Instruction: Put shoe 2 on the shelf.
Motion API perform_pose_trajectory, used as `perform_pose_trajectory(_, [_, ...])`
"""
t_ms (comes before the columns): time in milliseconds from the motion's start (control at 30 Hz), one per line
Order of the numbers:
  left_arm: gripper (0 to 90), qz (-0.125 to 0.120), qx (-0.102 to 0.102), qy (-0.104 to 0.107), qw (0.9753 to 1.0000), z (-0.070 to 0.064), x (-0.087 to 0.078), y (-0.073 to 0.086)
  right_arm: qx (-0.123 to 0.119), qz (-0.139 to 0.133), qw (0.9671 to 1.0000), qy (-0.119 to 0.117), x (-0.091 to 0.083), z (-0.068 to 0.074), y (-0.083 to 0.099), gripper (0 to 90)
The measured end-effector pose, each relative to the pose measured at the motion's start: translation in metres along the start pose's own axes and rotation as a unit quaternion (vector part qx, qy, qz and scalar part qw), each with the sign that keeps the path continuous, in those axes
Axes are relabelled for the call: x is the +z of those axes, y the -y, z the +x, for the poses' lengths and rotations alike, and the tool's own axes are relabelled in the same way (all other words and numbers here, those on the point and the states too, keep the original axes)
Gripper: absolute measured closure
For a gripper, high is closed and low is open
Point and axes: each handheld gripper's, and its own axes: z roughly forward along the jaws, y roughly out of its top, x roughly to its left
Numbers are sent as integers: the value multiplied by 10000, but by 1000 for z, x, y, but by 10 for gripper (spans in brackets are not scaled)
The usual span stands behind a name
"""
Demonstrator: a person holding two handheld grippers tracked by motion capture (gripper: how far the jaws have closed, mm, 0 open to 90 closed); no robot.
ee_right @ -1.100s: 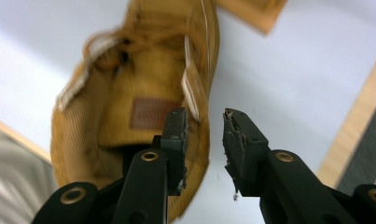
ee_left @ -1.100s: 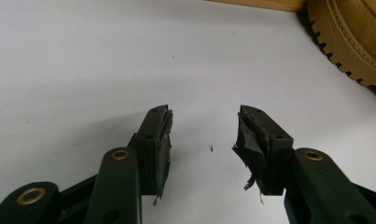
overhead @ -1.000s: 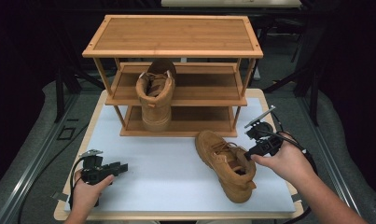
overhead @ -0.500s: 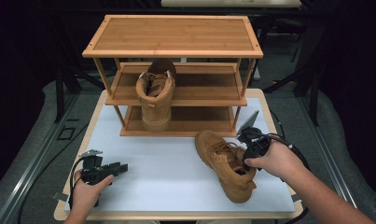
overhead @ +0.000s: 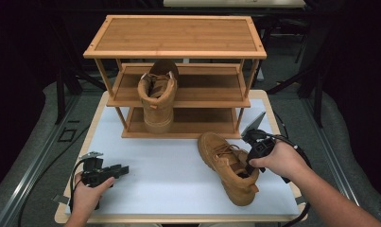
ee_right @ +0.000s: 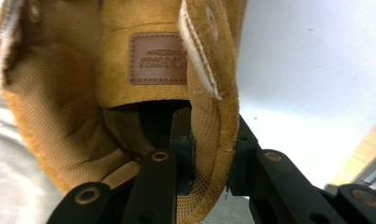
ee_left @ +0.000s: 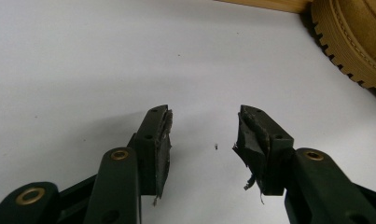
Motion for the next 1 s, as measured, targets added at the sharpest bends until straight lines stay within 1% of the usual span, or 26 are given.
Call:
perform_pose_trajectory(67, [536, -2, -11, 3, 10000, 0, 0, 0, 111, -11, 9998, -160, 0, -1, 2, 771])
perform_pose_trajectory(100, [536, -6, -19, 1, 10000, 1, -1, 0, 182, 37, 9984, -528, 0, -5, 2, 773])
perform_pose_trajectory(133, [536, -8, -10, -7, 10000, 1, -1, 0, 269, 7, 9971, -713, 1, -7, 3, 773])
perform_pose_trajectory(167, [536, -18, -28, -12, 10000, 1, -1, 0, 348, 12, 9946, -981, 1, -9, 4, 774])
perform_pose_trajectory(200, [536, -32, -26, -9, 10000, 1, -1, -1, 444, -83, 9920, -1175, 1, -11, 6, 775])
perform_pose_trajectory(267, [536, -44, -25, -17, 10000, 1, -2, -1, 589, -197, 9850, -1608, 0, -18, 9, 779])
perform_pose_trajectory(300, [536, -59, -35, -11, 10000, 2, -3, -1, 742, -348, 9802, -1802, 1, -21, 11, 780])
perform_pose_trajectory(333, [536, -70, -49, -14, 10000, 2, -3, -1, 897, -423, 9732, -2073, 0, -26, 15, 783])
perform_pose_trajectory(367, [536, -75, -48, -15, 10000, 2, -3, -1, 961, -467, 9695, -2205, -1, -28, 17, 784])
perform_pose_trajectory(400, [536, -76, -50, -17, 10000, 2, -4, -1, 1033, -509, 9634, -2421, -1, -31, 20, 785])
perform_pose_trajectory(433, [536, -72, -72, -12, 9999, 2, -3, -1, 1124, -544, 9582, -2573, -2, -32, 22, 786])
perform_pose_trajectory(467, [536, -71, -89, -9, 9999, 2, -3, -1, 1179, -572, 9519, -2771, -3, -34, 25, 785])
perform_pose_trajectory(500, [537, -67, -84, -12, 9999, 2, -3, -1, 1214, -619, 9479, -2878, -4, -34, 27, 786])
perform_pose_trajectory(533, [537, -71, -76, -12, 9999, 2, -3, -1, 1224, -709, 9422, -3038, -5, -36, 30, 786])
perform_pose_trajectory(567, [536, -67, -72, -13, 10000, 2, -3, -1, 1287, -805, 9358, -3183, -7, -36, 32, 787])
perform_pose_trajectory(600, [537, -71, -55, -14, 10000, 2, -3, -1, 1370, -875, 9300, -3297, -9, -37, 35, 788])
perform_pose_trajectory(700, [536, -94, -60, -26, 9999, 2, -4, -1, 1388, -1146, 9210, -3456, -16, -36, 42, 788])
perform_pose_trajectory(733, [536, -98, -75, -36, 9999, 2, -4, -1, 1380, -1238, 9196, -3464, -20, -34, 43, 788])
perform_pose_trajectory(767, [536, -92, -79, -40, 9999, 2, -4, -1, 1405, -1340, 9175, -3472, -24, -33, 45, 788])
perform_pose_trajectory(800, [536, -91, -80, -38, 9999, 2, -4, -1, 1402, -1384, 9156, -3506, -30, -31, 46, 788])
perform_pose_trajectory(833, [536, -91, -79, -42, 9999, 2, -4, -1, 1359, -1486, 9159, -3472, -35, -30, 47, 789])
perform_pose_trajectory(867, [537, -96, -77, -46, 9999, 2, -4, -1, 1379, -1549, 9137, -3495, -41, -28, 48, 788])
perform_pose_trajectory(900, [536, -98, -79, -45, 9999, 3, -4, -1, 1313, -1625, 9132, -3500, -47, -27, 49, 788])
perform_pose_trajectory(933, [536, -98, -79, -50, 9999, 3, -4, -1, 1335, -1751, 9108, -3494, -54, -25, 50, 788])
perform_pose_trajectory(967, [536, -97, -87, -41, 9999, 3, -4, -1, 1288, -1750, 9113, -3498, -59, -24, 52, 788])
perform_pose_trajectory(1000, [536, -102, -96, -44, 9999, 3, -4, -1, 1267, -1835, 9100, -3495, -66, -23, 53, 788])
